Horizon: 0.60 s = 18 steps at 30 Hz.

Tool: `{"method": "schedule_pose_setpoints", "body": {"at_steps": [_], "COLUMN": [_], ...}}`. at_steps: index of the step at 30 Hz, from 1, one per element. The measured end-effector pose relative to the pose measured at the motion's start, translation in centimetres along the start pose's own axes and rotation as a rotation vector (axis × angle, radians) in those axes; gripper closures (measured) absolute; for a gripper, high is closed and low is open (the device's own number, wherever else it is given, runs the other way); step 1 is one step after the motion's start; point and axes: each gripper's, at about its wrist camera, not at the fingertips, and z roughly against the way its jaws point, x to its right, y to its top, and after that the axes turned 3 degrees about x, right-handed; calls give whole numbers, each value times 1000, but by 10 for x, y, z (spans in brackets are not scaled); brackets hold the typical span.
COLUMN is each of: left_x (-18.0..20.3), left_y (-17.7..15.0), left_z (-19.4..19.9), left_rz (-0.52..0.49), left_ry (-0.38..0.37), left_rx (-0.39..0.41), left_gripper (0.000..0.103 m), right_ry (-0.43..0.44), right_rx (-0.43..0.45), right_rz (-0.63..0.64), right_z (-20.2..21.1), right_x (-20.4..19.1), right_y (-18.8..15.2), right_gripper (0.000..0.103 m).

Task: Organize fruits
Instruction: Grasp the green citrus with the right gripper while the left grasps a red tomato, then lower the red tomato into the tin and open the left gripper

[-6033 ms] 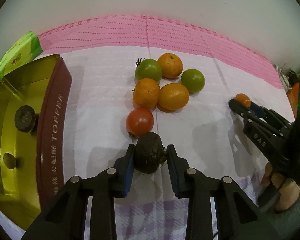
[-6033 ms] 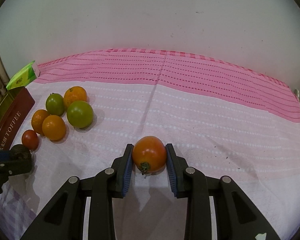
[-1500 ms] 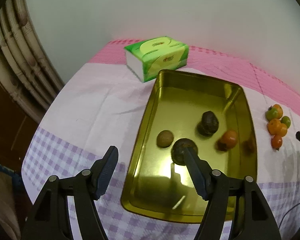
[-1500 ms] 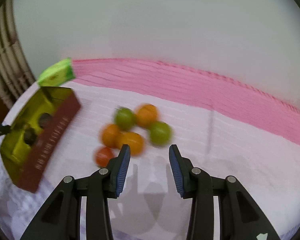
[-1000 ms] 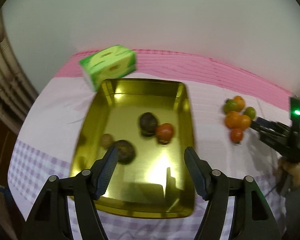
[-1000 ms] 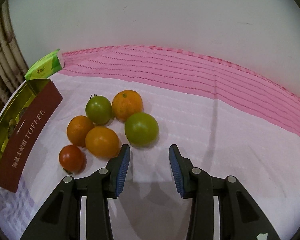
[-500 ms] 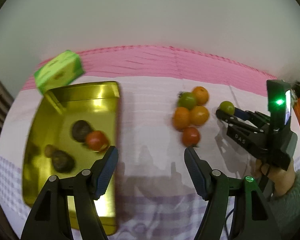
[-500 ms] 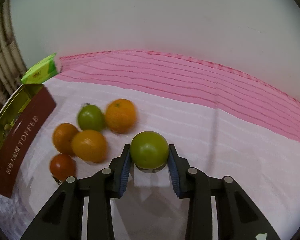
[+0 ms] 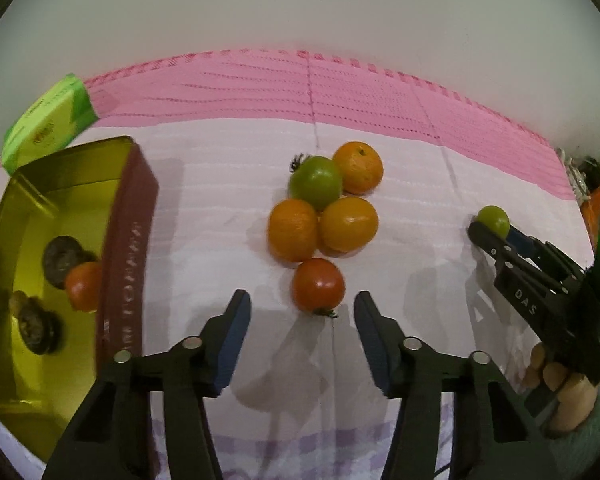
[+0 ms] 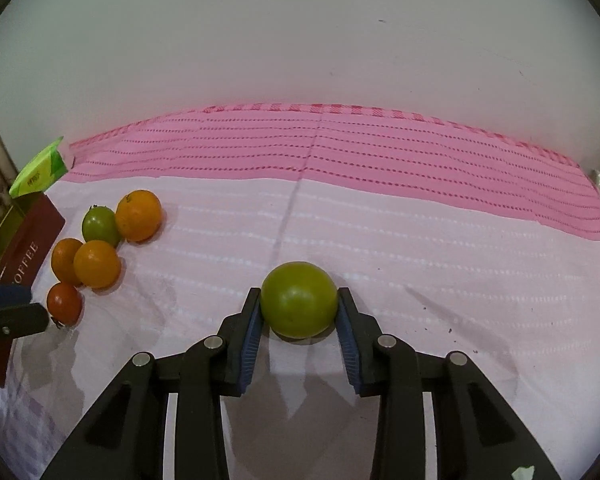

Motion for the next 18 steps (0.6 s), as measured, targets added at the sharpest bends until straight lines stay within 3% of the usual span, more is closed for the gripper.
{"method": "schedule_pose_setpoints", "body": {"at_steps": [5, 7, 18], "left_x": [7, 8, 1], "left_y": [7, 7, -2], "left_z": [-19, -22, 8], "left_rz": [-2, -1, -48], "left_ry": [9, 7, 31], "left_rx": [-28, -32, -1], "left_gripper": [62, 71, 72], "right_ry": [17, 17, 14], "right_rx": [2, 1, 2], "right_rz": [-15, -15, -12], "right_z": [0, 0, 1], "right_x": [1, 0, 2], "right_y": [0, 0, 0], "right_gripper": [68, 68, 67]}}
